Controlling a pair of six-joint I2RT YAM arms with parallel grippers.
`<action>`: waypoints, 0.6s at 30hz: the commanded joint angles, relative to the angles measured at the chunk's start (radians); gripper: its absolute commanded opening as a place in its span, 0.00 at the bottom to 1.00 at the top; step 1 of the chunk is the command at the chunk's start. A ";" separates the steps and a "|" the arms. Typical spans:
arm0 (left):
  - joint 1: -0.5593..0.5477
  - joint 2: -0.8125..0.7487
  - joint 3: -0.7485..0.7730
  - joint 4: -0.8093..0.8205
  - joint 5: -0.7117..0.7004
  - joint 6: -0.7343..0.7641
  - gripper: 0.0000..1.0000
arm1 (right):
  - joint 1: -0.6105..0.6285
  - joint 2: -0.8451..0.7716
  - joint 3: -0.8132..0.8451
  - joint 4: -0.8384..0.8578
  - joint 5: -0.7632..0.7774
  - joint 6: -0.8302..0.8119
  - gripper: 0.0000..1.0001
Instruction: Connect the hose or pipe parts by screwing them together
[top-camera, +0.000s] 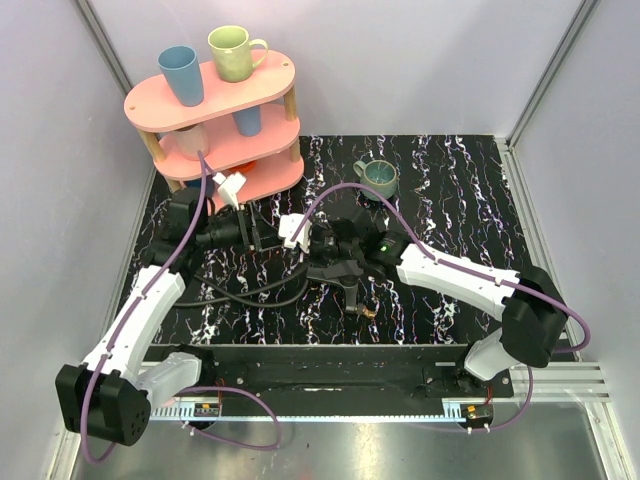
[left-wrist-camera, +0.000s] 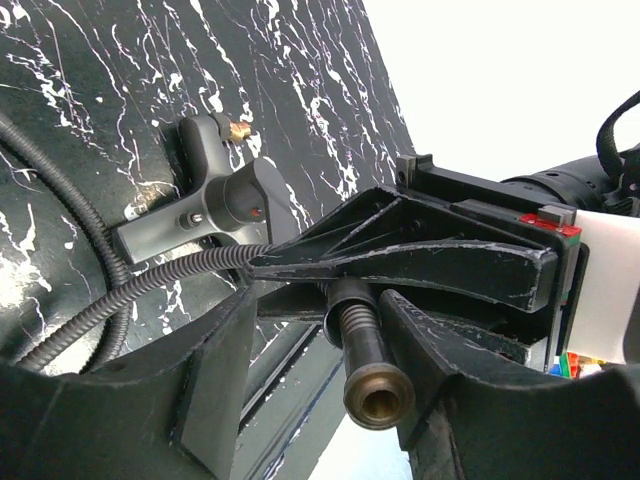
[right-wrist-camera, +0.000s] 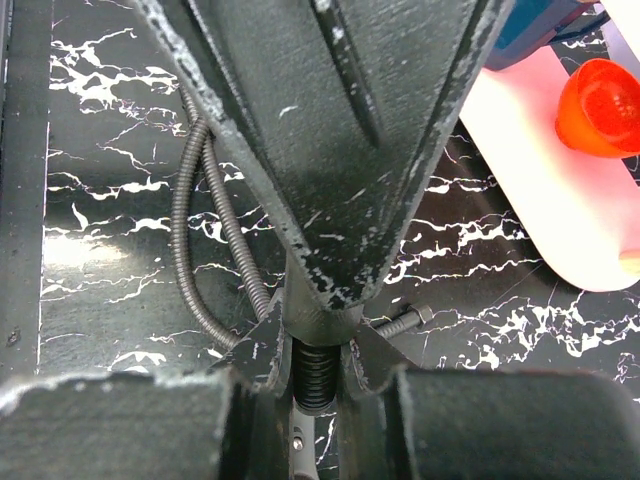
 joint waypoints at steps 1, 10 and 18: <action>-0.002 0.002 -0.018 0.049 0.059 -0.028 0.56 | -0.003 -0.031 0.060 0.022 0.022 -0.021 0.00; -0.002 -0.004 -0.064 0.105 0.137 -0.076 0.43 | -0.003 -0.027 0.049 0.041 0.036 -0.012 0.00; 0.049 -0.018 -0.024 0.085 0.103 -0.059 0.00 | -0.003 -0.063 -0.023 0.090 0.070 -0.024 0.00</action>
